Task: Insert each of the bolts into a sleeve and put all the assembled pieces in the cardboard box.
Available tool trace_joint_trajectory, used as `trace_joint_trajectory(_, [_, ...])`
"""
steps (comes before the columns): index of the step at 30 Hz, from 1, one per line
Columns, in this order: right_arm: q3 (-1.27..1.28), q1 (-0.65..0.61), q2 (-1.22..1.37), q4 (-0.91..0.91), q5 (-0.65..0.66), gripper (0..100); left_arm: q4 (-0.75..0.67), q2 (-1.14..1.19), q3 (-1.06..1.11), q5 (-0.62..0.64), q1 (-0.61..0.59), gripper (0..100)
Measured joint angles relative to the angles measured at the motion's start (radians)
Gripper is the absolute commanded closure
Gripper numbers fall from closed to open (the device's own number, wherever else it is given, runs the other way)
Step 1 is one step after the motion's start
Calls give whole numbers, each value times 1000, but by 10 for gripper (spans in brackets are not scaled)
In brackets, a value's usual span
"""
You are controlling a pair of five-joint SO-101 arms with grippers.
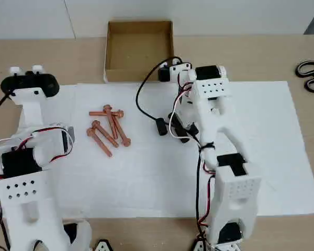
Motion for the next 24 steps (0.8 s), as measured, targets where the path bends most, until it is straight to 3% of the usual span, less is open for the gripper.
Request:
trace_joint_trajectory(17, [-166, 2, 267, 8, -3, 775, 0, 0, 5, 0, 0, 838])
trace_joint_trajectory(24, [-186, 35, 278, 6, -3, 950, 0, 0, 5, 0, 0, 838])
